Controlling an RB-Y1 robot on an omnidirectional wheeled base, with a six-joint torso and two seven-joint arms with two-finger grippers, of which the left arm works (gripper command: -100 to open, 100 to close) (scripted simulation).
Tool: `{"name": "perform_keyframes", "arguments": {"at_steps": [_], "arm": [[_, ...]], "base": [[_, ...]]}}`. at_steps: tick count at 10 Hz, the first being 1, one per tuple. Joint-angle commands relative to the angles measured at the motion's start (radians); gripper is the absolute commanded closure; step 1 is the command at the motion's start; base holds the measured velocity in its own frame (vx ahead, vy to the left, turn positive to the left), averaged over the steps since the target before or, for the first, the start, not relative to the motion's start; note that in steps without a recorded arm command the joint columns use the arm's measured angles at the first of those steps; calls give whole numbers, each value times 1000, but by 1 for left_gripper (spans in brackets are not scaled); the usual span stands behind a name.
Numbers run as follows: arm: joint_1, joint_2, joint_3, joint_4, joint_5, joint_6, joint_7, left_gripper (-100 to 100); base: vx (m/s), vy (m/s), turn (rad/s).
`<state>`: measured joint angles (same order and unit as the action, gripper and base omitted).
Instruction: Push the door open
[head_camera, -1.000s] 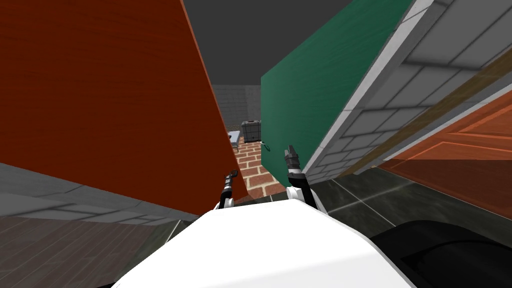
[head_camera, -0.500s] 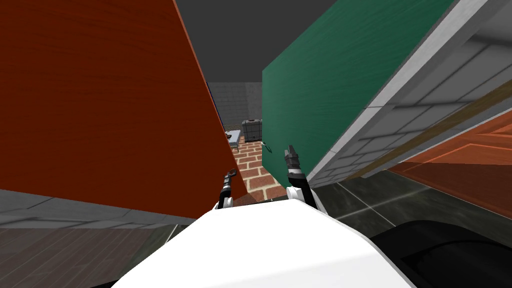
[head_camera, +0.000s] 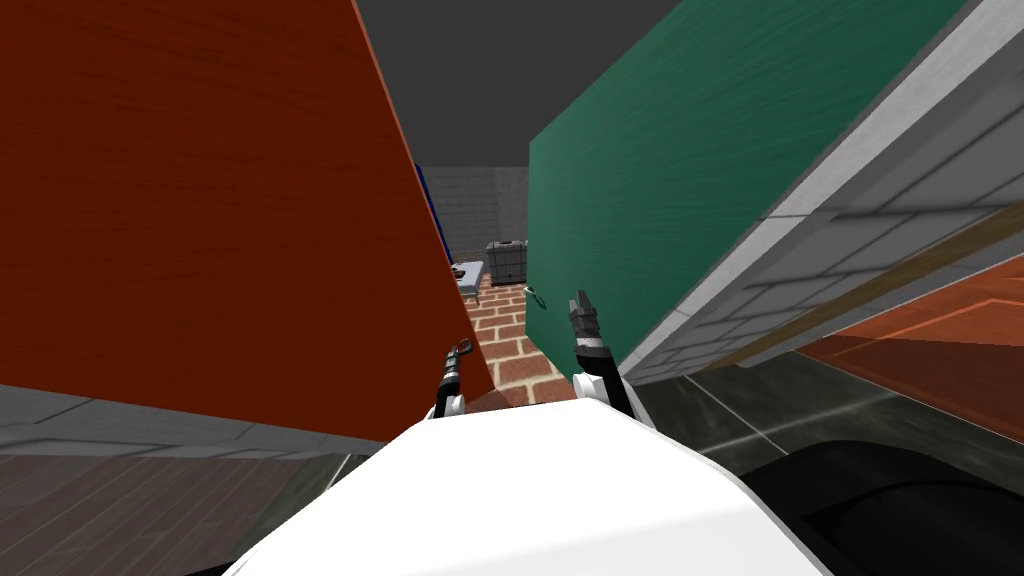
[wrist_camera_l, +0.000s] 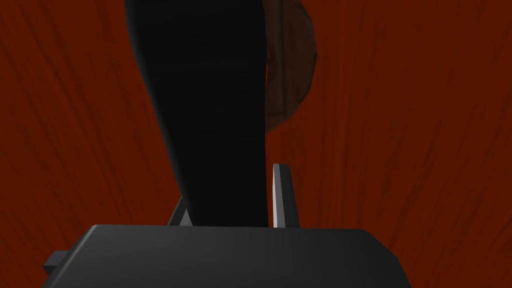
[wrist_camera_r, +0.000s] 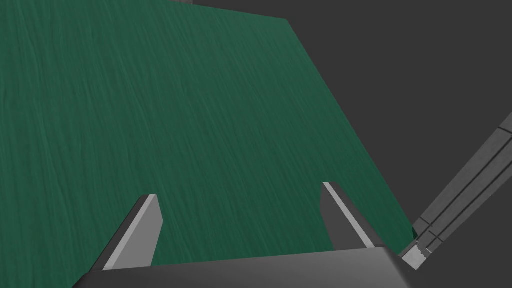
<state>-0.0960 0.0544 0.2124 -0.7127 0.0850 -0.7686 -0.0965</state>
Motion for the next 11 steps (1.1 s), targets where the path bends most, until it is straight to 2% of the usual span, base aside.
{"name": "perform_keyframes", "arguments": {"at_steps": [1, 2, 4, 7, 8, 11], "arm": [[-2, 16, 30, -11, 13, -9, -12, 100], [-2, 16, 30, -7, 13, -9, -12, 100], [-6, 7, 58, -10, 27, -11, -31, 100], [-6, 7, 58, -10, 27, -11, -31, 100], [-9, -4, 80, -8, 38, -12, -46, 100], [-12, -24, 105, -6, 50, -14, -63, 100]], "base": [[210, -34, 90], [157, -26, 62], [180, -44, 81], [63, -4, 17], [111, -25, 95], [188, -55, 105]]}}
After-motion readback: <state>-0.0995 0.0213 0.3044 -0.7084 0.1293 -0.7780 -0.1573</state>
